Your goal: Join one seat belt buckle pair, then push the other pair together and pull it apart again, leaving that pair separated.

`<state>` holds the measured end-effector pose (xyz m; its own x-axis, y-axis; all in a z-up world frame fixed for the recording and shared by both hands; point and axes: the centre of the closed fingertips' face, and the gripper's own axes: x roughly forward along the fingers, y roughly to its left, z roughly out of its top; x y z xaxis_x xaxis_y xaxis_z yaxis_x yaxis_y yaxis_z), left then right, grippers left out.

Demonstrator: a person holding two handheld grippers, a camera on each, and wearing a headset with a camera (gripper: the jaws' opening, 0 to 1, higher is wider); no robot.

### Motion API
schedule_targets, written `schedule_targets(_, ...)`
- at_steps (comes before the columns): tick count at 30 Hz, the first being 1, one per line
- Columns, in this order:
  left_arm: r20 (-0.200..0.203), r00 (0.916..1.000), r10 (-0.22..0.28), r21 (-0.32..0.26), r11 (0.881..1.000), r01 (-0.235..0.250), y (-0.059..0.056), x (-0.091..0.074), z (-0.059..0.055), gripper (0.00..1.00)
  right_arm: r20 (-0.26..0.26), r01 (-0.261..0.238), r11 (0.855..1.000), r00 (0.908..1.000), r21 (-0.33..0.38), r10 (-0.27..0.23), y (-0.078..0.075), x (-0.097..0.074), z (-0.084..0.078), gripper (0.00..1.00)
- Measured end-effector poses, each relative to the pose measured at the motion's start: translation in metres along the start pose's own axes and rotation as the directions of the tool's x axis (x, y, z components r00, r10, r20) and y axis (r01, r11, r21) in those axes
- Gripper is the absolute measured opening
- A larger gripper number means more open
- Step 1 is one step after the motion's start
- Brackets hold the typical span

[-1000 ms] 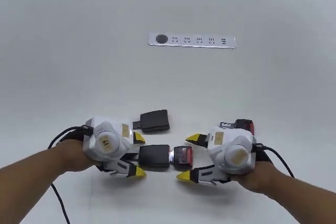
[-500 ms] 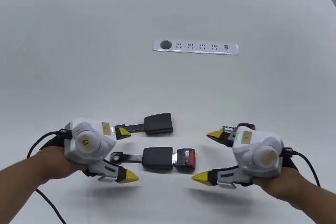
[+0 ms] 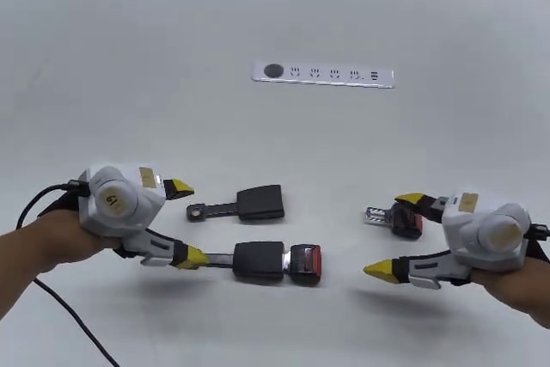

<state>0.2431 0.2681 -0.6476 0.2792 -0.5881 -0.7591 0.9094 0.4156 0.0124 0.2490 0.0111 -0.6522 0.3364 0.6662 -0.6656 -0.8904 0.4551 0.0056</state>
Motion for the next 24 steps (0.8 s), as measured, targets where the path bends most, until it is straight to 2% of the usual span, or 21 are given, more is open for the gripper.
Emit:
schedule_targets(7, 0.016, 0.9999, -0.004, 0.029, 1.0, 0.004, 0.008, 0.008, 0.02, 0.69, -0.021, -0.001, 1.0, 0.9998, 0.005, 0.001, -0.016, -0.004, -0.006, 0.78)
schedule_targets(8, 0.016, 0.9998, -0.009, 0.033, 0.999, 0.009, 0.01, 0.011, 0.022, 0.69, -0.023, -0.002, 1.0, 0.9997, 0.005, 0.002, -0.022, -0.004, -0.007, 0.78)
schedule_targets(13, 0.013, 0.9994, -0.032, 0.056, 0.998, 0.032, 0.015, 0.023, 0.031, 0.7, -0.033, -0.013, 1.0, 0.9994, 0.021, 0.013, -0.032, -0.005, -0.013, 0.8)
schedule_targets(16, 0.008, 0.9982, -0.06, 0.077, 0.995, 0.059, 0.011, 0.032, 0.038, 0.69, -0.052, -0.022, 0.999, 0.9984, 0.027, 0.023, -0.034, -0.006, -0.017, 0.79)
schedule_targets(18, 0.005, 0.9974, -0.072, 0.087, 0.994, 0.071, 0.009, 0.039, 0.043, 0.69, -0.059, -0.027, 0.999, 0.9978, 0.022, 0.029, -0.041, -0.005, -0.022, 0.77)
schedule_targets(21, 0.037, 0.9933, -0.109, 0.045, 0.993, 0.108, 0.005, 0.051, 0.052, 0.69, -0.074, -0.041, 0.999, 0.9963, 0.029, 0.043, -0.044, -0.002, -0.029, 0.77)
schedule_targets(24, 0.016, 0.9942, -0.106, 0.061, 0.993, 0.105, 0.009, 0.06, 0.051, 0.68, -0.085, -0.048, 0.998, 0.9951, 0.034, 0.051, -0.049, 0.001, -0.036, 0.76)
